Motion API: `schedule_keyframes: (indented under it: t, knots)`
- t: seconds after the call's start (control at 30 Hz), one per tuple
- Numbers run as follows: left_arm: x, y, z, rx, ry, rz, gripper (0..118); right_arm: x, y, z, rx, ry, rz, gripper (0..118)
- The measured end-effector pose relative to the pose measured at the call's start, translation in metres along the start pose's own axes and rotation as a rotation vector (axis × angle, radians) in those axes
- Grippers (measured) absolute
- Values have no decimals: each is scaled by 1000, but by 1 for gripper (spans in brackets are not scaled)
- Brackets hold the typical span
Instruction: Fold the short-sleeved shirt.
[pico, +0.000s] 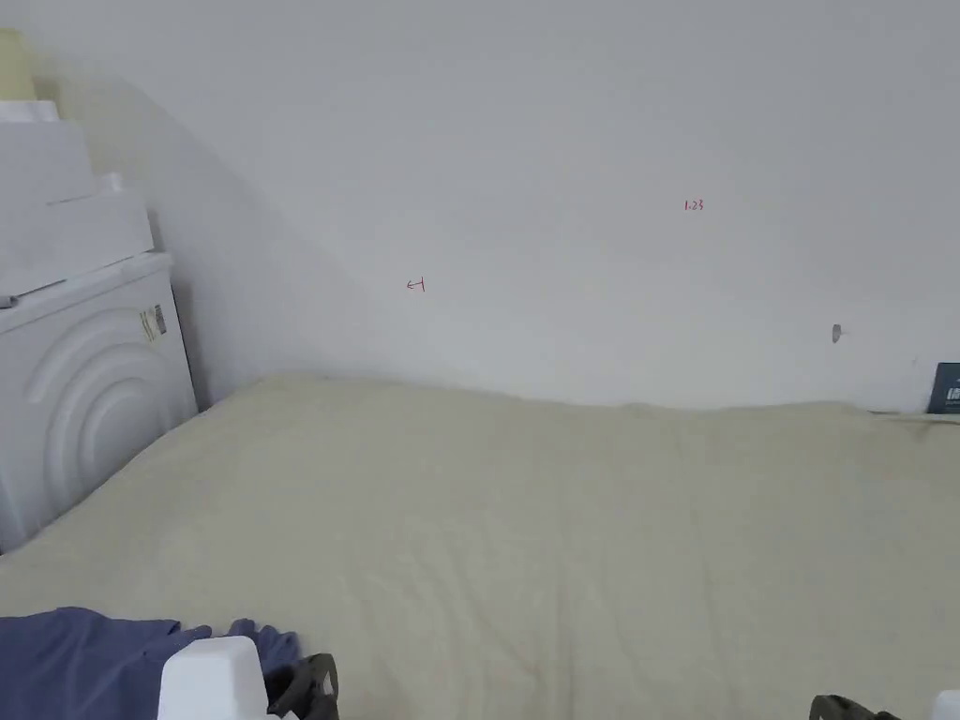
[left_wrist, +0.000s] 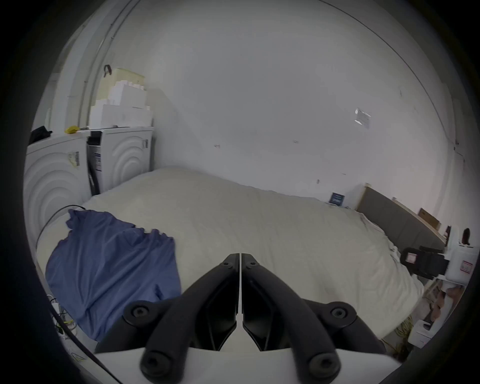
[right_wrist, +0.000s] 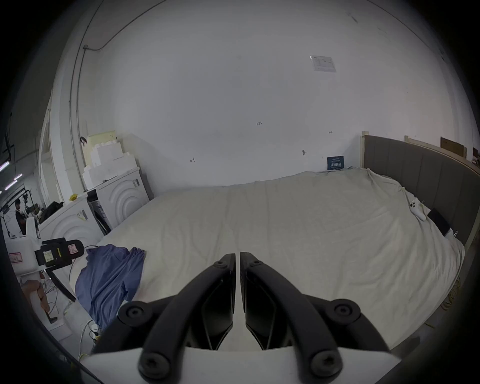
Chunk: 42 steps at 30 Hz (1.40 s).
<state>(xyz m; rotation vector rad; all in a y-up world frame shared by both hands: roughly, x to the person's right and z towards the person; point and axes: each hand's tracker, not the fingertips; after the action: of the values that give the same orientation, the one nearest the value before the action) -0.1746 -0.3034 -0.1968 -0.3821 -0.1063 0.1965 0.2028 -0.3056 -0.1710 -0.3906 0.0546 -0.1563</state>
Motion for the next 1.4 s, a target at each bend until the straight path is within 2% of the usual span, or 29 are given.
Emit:
schedule_keyframes:
  t: [0.07,0.17,0.3,0.57,0.63,0.67,0.7,0.73,0.8,0.87,0.97,1.2,1.4]
  knots:
    - [5,-1,1,-27,-57,-8,3,0,-1,0,3,4,-6,5]
    - [12,-4,1,-33,-36,-67,3,-5,-3,-2,-5,28,-11,5]
    - [13,-3,1,-38,-48,-48,3,-11,-2,-5,-9,23,9,5]
    - [-35,-8,7,-66,-6,-17,3,-19,-5,-11,-29,52,10,5]
    - [-55,-4,12,-77,10,-13,20,-20,-10,-14,-43,81,-14,5]
    - [-73,-1,12,-92,48,-23,37,-21,-12,-15,-60,93,-20,5]
    - [-86,2,11,-111,87,-39,64,-22,-14,-16,-70,96,-19,5]
    - [-113,3,6,-113,135,-69,81,-23,-18,-17,-76,98,-17,5]
    - [-145,8,-5,-167,195,-137,103,-23,-23,-20,-100,101,-13,5]
    - [-184,11,-22,-197,240,-173,103,-24,-29,-27,-126,93,-23,5]
    - [-209,13,-50,-269,265,-190,103,-23,-35,-37,-170,85,-54,5]
    - [-265,-21,-161,-418,216,-162,103,-28,-40,-52,-248,34,-50,5]
    - [-311,-68,-229,-489,170,-109,99,-20,-49,-65,-316,-24,-94,5]
